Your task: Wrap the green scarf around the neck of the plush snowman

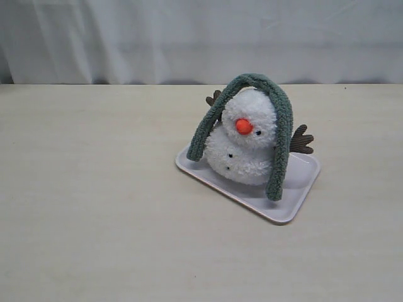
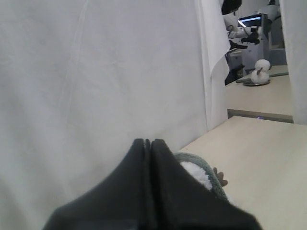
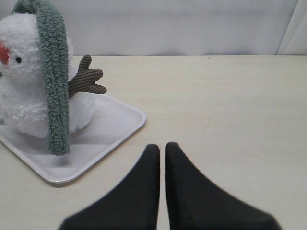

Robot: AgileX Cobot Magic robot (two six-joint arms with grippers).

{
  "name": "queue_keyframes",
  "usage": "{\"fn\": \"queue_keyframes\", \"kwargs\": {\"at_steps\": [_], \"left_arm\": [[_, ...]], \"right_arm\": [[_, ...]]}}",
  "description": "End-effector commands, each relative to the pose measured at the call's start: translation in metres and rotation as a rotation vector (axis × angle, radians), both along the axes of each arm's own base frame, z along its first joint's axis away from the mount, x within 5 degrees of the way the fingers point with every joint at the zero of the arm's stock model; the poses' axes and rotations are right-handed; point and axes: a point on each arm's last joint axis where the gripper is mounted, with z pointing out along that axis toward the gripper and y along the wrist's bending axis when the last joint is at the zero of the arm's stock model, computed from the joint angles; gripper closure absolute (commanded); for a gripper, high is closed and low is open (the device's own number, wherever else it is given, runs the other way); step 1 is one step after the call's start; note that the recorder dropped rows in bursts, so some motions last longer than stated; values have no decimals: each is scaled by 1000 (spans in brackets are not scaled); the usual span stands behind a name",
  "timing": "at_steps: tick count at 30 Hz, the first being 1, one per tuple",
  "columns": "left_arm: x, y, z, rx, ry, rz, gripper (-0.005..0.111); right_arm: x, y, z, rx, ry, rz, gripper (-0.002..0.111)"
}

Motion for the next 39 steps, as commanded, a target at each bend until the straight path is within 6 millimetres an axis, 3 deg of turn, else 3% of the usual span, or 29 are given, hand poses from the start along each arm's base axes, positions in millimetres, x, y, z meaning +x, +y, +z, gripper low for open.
{"fn": "queue_keyframes", "kwargs": {"at_steps": [1,7,19,28,39], "left_arm": [[1,3,1,-57,19,91,107],[-4,12,2,-143,28,251,107],[-45,27,4,-256,-124,526,107],[-49,35,4,-81,-227,694,107],[-49,31,5,-175,-191,627,107]], "right_arm": [[0,0,-1,4,-4,1,104],[0,0,-1,4,-4,1,104],[0,0,-1,4,-4,1,104],[0,0,-1,4,-4,1,104],[0,0,-1,4,-4,1,104]]}}
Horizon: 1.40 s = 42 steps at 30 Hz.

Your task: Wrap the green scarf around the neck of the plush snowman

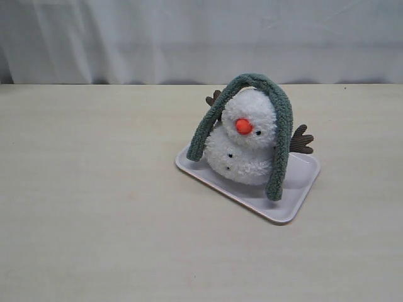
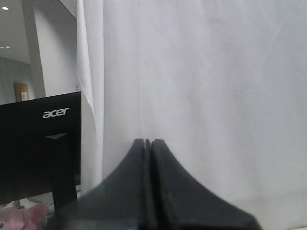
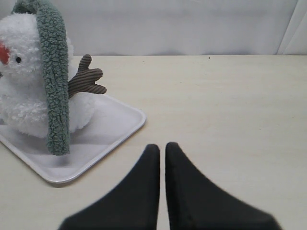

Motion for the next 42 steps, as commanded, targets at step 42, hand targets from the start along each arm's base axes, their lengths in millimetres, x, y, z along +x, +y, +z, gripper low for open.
{"fn": "queue_keyframes", "kwargs": {"at_steps": [42], "left_arm": [[70,-10,-179,-93,171,-66,107]], "right_arm": [[0,0,-1,4,-4,1,104]]}}
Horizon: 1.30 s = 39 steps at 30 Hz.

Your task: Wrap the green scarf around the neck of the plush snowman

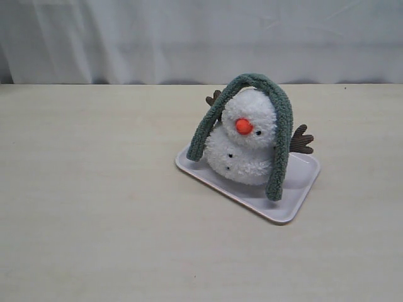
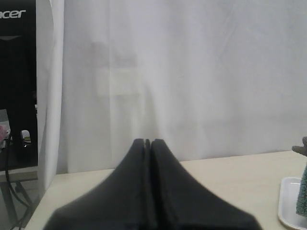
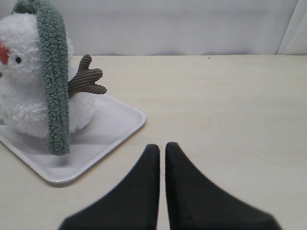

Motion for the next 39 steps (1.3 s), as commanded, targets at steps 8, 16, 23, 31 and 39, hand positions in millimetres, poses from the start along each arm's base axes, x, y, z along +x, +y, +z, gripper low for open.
{"fn": "queue_keyframes", "kwargs": {"at_steps": [8,16,23,31,39], "left_arm": [[1,0,-11,29,107,6,107],[0,1,-20,62,206,12,107],[0,1,-28,67,290,13,107],[-1,1,-32,69,343,14,107],[-2,1,-34,65,364,13,107]], "right_arm": [[0,0,-1,4,-4,1,104],[0,0,-1,4,-4,1,104],[0,0,-1,4,-4,1,104],[0,0,-1,4,-4,1,104],[0,0,-1,4,-4,1,104]]}}
